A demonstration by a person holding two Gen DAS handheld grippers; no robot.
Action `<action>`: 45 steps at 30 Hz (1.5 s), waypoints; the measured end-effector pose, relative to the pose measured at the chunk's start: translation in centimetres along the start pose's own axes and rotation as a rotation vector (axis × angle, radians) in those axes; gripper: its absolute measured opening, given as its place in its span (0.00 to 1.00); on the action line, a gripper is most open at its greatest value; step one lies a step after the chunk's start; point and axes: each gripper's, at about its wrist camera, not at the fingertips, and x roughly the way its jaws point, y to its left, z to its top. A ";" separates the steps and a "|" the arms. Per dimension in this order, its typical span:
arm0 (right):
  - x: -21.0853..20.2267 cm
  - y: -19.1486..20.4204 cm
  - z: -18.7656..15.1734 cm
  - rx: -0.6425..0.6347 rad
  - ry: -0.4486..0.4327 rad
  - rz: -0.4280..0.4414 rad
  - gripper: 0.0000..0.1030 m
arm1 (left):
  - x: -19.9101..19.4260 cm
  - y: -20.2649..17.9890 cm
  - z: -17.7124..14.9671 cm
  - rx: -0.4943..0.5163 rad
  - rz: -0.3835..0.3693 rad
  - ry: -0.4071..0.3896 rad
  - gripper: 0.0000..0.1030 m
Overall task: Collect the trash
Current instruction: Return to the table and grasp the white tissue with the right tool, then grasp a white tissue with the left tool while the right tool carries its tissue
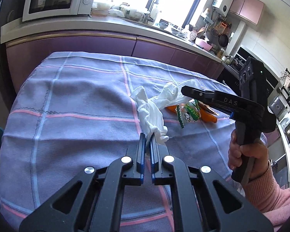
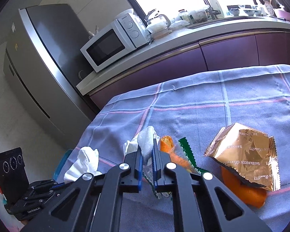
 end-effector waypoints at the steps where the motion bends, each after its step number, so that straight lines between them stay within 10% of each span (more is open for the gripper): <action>1: -0.1 0.2 0.1 -0.005 -0.003 0.005 0.06 | -0.4 0.4 -0.1 -0.007 0.006 -0.007 0.05; 45: 5.0 19.4 0.3 -0.243 0.096 0.421 0.04 | -20.1 13.9 -3.8 -0.257 0.357 -0.312 0.05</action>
